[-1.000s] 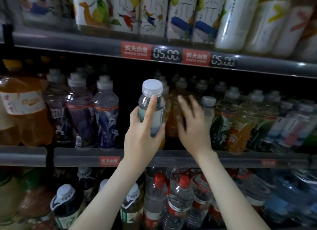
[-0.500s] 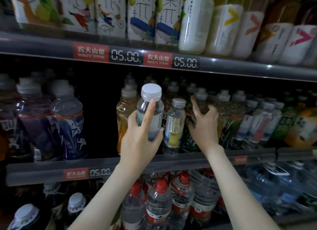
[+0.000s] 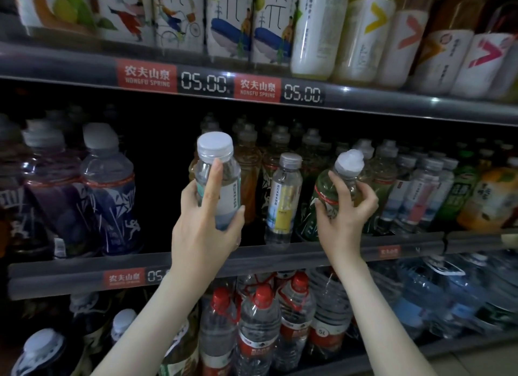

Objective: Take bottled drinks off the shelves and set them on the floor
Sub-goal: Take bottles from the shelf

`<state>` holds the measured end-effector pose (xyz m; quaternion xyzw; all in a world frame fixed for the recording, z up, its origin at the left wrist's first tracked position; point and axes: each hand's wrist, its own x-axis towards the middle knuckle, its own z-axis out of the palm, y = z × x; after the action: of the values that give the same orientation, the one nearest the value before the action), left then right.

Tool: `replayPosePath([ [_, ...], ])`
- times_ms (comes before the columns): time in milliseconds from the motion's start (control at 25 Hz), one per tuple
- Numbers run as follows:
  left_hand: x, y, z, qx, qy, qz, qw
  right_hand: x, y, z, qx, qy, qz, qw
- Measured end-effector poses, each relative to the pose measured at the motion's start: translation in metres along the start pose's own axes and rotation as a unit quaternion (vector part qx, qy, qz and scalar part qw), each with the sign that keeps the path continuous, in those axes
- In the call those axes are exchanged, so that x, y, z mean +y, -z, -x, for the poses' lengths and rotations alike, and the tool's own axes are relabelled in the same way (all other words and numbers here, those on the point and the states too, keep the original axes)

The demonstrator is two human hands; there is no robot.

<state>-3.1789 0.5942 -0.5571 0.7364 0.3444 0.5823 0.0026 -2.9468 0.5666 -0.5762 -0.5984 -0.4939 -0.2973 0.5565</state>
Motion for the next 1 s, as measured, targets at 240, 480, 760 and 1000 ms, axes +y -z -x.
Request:
replayPosePath([
  [240,-0.008,0.015,-0.002,0.009,0.003,0.002,1.0,-0.037,0.024,-0.025,0.024,0.146,-0.004,0.989],
  [480,-0.022,0.027,-0.001,0.004,0.046,0.034,0.998,-0.078,0.032,-0.032,-0.093,0.102,-0.096,0.986],
  [760,-0.041,0.046,0.005,-0.01,0.064,0.011,0.998,-0.107,-0.023,-0.022,-0.132,0.025,-0.186,0.973],
  [1000,-0.04,0.043,0.015,-0.027,0.074,0.012,0.997,-0.114,-0.049,-0.01,-0.158,-0.079,-0.198,0.964],
])
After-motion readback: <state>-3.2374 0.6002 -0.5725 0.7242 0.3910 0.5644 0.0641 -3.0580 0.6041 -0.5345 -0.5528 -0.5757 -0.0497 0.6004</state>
